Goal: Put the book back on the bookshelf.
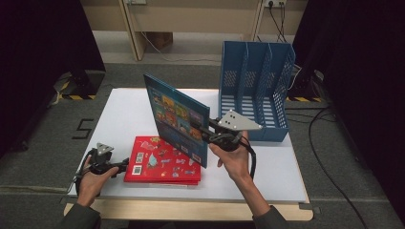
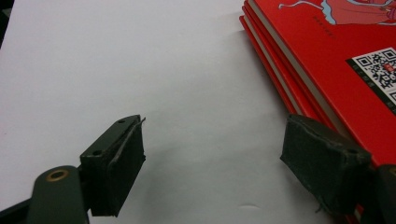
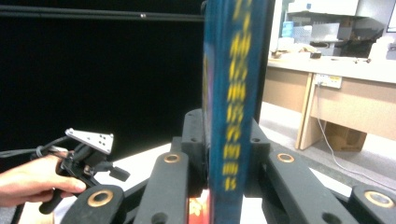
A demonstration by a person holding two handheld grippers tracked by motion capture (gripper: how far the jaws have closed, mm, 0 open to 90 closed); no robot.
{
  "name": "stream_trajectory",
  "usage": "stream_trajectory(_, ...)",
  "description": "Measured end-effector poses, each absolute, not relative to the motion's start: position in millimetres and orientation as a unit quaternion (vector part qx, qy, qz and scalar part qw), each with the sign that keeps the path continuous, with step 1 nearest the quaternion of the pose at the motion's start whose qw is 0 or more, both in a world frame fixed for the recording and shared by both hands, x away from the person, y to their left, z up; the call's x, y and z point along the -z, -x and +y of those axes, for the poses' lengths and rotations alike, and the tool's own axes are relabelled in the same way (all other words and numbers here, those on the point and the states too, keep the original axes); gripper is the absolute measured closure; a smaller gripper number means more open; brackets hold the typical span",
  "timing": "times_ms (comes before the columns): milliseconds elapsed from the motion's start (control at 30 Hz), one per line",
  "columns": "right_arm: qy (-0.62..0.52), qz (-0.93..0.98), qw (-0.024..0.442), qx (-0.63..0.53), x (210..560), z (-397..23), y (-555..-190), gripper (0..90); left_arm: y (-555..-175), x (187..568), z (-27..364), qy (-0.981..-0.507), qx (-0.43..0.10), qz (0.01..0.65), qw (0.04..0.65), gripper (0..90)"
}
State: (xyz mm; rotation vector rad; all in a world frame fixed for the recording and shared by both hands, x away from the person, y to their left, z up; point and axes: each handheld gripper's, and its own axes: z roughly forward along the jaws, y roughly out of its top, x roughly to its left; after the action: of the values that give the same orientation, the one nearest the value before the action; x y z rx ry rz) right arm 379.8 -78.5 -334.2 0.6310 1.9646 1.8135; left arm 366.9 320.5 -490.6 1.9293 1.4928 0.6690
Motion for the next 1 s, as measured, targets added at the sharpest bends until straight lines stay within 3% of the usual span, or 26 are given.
stream_trajectory(700, -0.25, 0.706, 0.151, -0.645, 378.4, -64.4, -389.2, 75.6, -366.7, 490.7, 321.7, -0.728, -0.248, 0.564, 0.302, 19.9)
stream_trajectory(1000, -0.248, 0.705, 0.157, -0.646, 386.7, -60.9, -391.0, 75.2, -366.7, 490.7, 321.8, -0.728, -0.247, 0.564, 0.302, 19.9)
